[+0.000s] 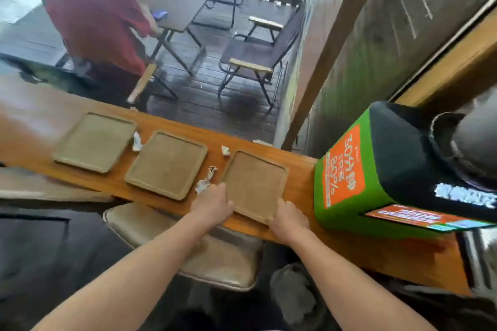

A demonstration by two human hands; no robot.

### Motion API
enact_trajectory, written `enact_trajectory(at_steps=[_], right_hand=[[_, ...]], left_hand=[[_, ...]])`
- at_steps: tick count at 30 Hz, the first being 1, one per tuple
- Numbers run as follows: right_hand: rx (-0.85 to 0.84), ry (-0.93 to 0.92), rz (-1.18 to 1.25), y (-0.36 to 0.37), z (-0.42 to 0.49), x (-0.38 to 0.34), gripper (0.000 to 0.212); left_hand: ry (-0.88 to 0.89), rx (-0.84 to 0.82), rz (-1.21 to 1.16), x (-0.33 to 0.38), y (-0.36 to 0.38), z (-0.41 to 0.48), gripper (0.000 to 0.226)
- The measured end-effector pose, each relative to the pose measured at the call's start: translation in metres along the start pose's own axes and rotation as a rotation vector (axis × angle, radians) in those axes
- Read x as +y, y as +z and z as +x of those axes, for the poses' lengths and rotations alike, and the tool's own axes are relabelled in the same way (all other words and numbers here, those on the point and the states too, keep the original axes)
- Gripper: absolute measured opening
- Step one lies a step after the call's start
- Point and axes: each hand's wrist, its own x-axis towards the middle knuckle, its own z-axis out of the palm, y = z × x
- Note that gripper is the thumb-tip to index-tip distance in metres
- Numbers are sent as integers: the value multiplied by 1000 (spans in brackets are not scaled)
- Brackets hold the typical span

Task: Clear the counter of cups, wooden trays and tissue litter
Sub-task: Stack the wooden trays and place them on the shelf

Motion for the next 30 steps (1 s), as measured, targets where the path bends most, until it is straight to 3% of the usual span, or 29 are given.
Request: enact_trajectory(at_steps=[7, 11, 21, 26, 30], right_hand=[[-3, 268, 164, 14, 41, -15, 47], [-16, 395, 311, 22, 57, -18, 52], [31, 713, 788, 25, 82, -25, 71], [-26, 742, 898, 18, 84, -14, 58], [-107, 706, 974, 17, 75, -3, 39]], left_hand=[[-28, -17, -6, -13, 8, 61, 50], [-56, -85, -51, -11, 8, 84, 54], [-201, -188, -252, -14, 4, 113, 26], [-276, -318, -263, -13, 0, 116, 55], [-382, -474, -563, -19, -5, 121, 83]])
